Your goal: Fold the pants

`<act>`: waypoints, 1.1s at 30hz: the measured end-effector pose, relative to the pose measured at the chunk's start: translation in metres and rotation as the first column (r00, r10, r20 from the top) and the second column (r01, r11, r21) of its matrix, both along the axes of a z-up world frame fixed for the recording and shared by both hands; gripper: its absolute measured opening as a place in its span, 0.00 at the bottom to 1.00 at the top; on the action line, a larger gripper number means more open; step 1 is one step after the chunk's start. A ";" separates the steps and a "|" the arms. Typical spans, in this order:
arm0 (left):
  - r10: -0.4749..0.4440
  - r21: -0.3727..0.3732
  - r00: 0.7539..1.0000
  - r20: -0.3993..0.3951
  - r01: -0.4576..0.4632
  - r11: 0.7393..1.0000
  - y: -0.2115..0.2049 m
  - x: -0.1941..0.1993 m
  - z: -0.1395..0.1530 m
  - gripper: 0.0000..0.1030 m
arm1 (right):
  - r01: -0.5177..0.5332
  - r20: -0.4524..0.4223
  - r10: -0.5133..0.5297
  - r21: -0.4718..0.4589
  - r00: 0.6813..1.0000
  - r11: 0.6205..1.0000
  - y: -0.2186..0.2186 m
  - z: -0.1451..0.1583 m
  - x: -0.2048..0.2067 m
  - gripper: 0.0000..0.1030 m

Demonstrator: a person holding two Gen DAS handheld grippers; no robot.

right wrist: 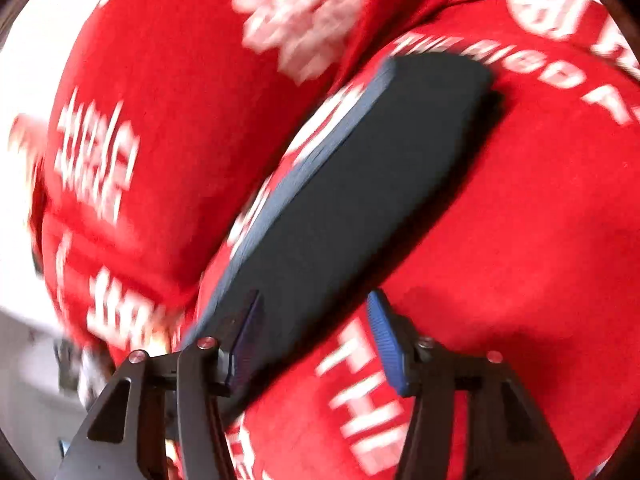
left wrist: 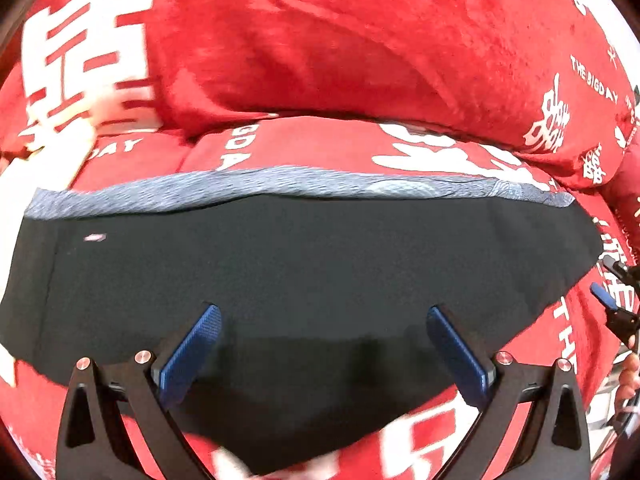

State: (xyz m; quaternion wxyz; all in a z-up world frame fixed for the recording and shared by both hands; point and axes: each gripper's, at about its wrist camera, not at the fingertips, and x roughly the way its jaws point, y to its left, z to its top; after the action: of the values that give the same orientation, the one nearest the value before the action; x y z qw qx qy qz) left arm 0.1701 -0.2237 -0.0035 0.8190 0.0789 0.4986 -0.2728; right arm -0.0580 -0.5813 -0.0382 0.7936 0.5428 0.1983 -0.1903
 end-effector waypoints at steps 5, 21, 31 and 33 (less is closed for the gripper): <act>0.007 0.082 1.000 -0.024 -0.005 0.997 -0.033 -0.008 -0.030 1.00 | 0.127 0.044 -0.132 0.099 0.990 0.987 -0.049 -0.025 -0.028 0.57; -0.021 0.136 0.999 0.047 0.015 0.991 -0.037 -0.020 -0.034 1.00 | 0.119 0.102 -0.114 -0.042 0.988 0.992 -0.079 -0.008 -0.012 0.06; -0.020 0.135 0.999 0.048 0.013 0.991 -0.038 -0.020 -0.033 1.00 | 0.093 0.068 -0.099 0.088 0.993 0.992 -0.076 -0.033 -0.019 0.45; -0.021 0.135 0.999 0.048 0.014 0.991 -0.037 -0.020 -0.033 1.00 | 0.093 0.057 -0.097 0.069 0.994 0.993 -0.079 -0.031 -0.014 0.45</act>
State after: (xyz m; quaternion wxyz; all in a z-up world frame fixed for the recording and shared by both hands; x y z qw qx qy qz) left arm 0.1499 -0.2610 -0.0366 0.8215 0.1453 0.4947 -0.2436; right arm -0.0718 -0.6604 -0.0688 0.7708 0.5831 0.1546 -0.2048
